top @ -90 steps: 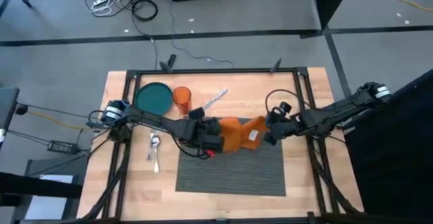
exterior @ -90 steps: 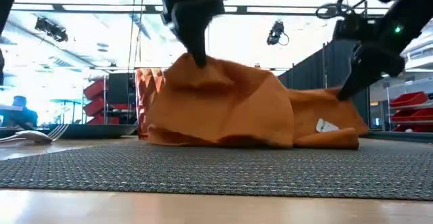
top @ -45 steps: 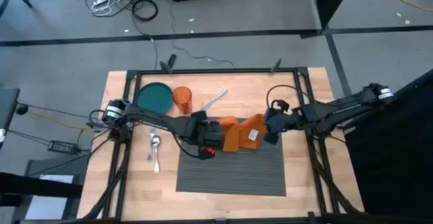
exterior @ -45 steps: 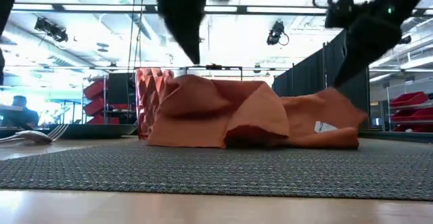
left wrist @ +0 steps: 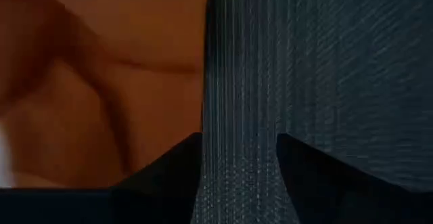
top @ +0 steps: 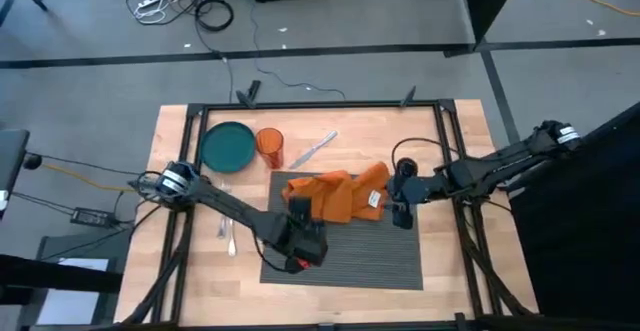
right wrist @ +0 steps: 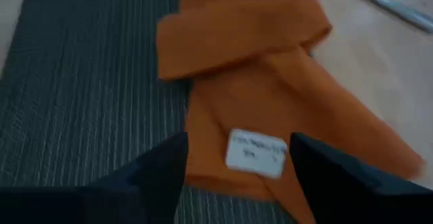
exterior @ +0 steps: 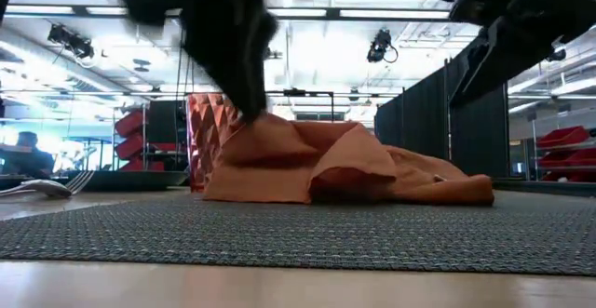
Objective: Set table place
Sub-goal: Fold the orange table napkin on the black placemat
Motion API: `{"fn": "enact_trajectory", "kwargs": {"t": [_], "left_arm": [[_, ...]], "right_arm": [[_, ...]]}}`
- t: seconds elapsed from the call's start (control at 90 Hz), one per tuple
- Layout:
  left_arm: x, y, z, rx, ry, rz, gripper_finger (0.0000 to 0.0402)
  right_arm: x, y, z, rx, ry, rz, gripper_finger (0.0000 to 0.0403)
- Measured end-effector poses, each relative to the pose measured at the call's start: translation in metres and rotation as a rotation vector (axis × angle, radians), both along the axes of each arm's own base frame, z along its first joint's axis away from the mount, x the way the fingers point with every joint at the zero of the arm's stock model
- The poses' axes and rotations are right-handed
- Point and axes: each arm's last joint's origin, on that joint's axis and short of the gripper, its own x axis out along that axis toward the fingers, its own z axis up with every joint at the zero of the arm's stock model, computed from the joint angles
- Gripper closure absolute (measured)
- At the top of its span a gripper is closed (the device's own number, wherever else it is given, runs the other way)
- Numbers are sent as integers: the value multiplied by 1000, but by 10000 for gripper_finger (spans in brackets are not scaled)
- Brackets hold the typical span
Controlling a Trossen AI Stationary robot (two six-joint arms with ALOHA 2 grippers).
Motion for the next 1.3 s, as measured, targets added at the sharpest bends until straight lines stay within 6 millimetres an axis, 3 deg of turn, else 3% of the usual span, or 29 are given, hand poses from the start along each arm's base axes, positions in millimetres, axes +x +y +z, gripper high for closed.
{"fn": "enact_trajectory", "kwargs": {"t": [0.256,0.622,0.733,0.878,0.933,1.111,1.3], "left_arm": [[6,32,-36,-29,-93,36,234],[6,61,-56,-85,-139,97,242],[4,60,-58,-91,-130,95,278],[5,59,-59,-103,-127,86,374],[5,59,-59,-102,-127,82,391],[7,50,-48,-47,-101,53,401],[11,26,-1,71,-87,28,401]], "right_arm": [[3,0,-35,21,-59,-10,180],[7,4,-45,28,-49,4,182],[7,5,-46,24,-42,12,186],[8,6,-47,21,-36,15,191],[8,6,-47,20,-38,17,193],[6,6,-46,16,-29,55,198],[1,6,-38,27,-50,66,203]]}}
